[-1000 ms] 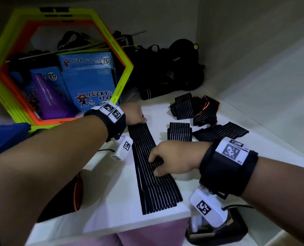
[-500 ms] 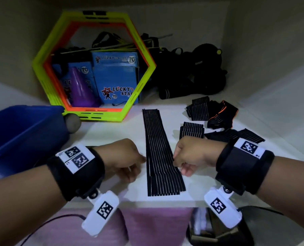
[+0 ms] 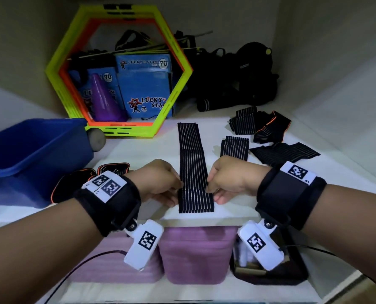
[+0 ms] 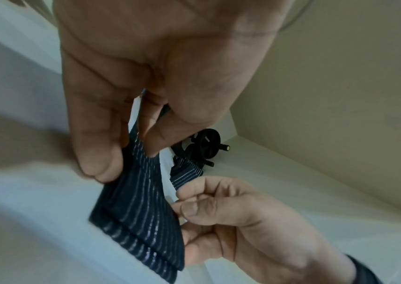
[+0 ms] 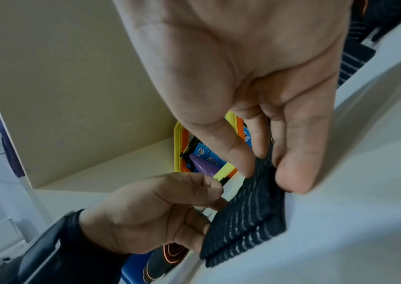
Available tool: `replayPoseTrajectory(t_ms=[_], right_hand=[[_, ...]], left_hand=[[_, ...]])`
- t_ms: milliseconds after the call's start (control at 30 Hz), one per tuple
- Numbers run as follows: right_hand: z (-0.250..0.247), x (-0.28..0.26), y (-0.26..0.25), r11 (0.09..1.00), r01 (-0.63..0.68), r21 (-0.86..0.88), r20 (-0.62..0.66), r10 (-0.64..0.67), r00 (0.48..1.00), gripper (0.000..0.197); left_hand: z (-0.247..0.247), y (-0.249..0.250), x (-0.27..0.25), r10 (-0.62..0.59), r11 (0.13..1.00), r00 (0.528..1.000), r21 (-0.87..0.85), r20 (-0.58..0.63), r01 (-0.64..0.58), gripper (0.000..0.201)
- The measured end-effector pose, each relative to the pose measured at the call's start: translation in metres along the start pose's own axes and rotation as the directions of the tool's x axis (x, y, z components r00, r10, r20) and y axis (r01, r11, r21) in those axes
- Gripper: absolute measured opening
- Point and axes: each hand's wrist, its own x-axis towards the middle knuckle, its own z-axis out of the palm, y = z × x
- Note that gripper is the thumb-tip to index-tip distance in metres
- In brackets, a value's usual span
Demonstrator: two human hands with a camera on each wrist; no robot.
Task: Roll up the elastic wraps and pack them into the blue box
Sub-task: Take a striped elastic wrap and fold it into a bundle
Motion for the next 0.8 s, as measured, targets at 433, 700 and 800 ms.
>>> replayPoseTrajectory(t_ms=[433,700,800], right_hand=[[0.039,-0.034,0.036,0.563,0.388,-0.73,0.013,-0.556,0.831,0.055],[0.056,-0.036,0.056,0.755,0.437,-0.488,-0.234,-0.596,0.768,0.026],[0.06,-0.037,0.058,0.824,0.425,-0.375,-0.32,-0.546,0.775,0.023]], left_hand=[[0.012,-0.055,-0.023,0.662,0.44,0.732,0.71,0.158,-0.55,0.061],[0.028,-0.084,-0.04,0.674,0.701,0.717,0.456,-0.176,-0.548,0.029],[0.032,-0.083,-0.044,0.595,0.797,0.756,0.323,-0.272,-0.511,0.018]])
